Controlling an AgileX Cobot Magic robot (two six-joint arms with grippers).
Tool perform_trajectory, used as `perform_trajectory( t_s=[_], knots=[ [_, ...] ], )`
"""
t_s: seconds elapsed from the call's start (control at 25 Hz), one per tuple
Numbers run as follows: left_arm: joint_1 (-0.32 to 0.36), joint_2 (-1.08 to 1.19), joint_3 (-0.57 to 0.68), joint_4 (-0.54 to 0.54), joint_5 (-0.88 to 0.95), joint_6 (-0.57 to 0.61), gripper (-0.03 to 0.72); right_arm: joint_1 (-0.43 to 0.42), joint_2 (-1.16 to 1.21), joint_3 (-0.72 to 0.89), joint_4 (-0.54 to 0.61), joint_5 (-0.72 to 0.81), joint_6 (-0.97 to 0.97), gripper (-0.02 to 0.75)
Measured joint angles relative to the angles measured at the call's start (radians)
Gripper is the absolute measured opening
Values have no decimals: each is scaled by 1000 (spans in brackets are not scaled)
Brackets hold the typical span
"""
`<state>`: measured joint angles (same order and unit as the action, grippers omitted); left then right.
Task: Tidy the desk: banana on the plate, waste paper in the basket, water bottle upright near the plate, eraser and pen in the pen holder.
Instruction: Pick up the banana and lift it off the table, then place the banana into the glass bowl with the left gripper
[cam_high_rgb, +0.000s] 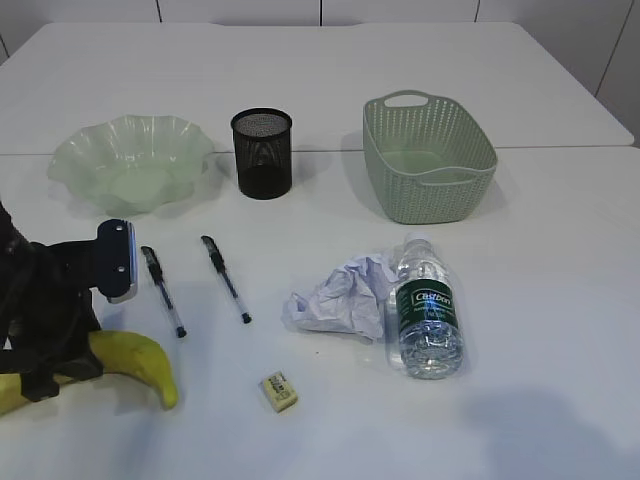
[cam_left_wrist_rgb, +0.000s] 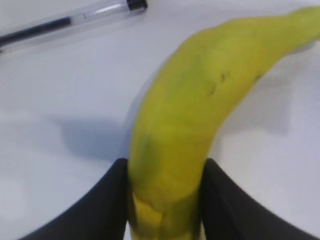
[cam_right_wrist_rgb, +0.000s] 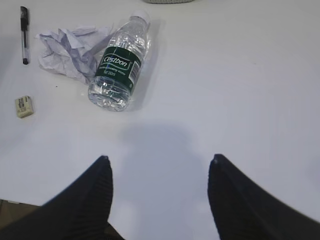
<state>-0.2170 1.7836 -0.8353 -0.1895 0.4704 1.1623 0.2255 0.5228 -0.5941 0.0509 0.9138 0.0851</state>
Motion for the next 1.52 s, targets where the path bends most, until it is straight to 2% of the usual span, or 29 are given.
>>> perform_trajectory(
  t_s=[0.28, 0.56, 0.72, 0.8, 0.88, 0.96, 1.08, 1.36, 1.52],
  knots=[
    [0, -6, -4, -103, 0, 1, 260, 0, 0, 0, 0, -6, -2, 448],
    [0, -110, -4, -123, -3, 1, 253, 0, 0, 0, 0, -43, -2, 448],
    [0, -171, -4, -134, -82, 1, 247, 0, 0, 0, 0, -56, -2, 448],
    [0, -186, -4, -187, -152, 1, 244, 0, 0, 0, 0, -66, -2, 448],
    [0, -191, -4, -289, -228, 1, 239, 0, 0, 0, 0, -76, -2, 448],
    [0, -191, -6, -438, -297, 2, 236, 0, 0, 0, 0, -93, -2, 448],
    [0, -191, -38, -579, -333, 2, 235, 0, 0, 0, 0, -98, -2, 448],
    [13, -185, -178, -704, -349, 2, 235, 0, 0, 0, 0, -98, -2, 448],
    [70, -147, -268, -732, -318, 2, 235, 0, 0, 0, 0, -100, -2, 448]
  ],
)
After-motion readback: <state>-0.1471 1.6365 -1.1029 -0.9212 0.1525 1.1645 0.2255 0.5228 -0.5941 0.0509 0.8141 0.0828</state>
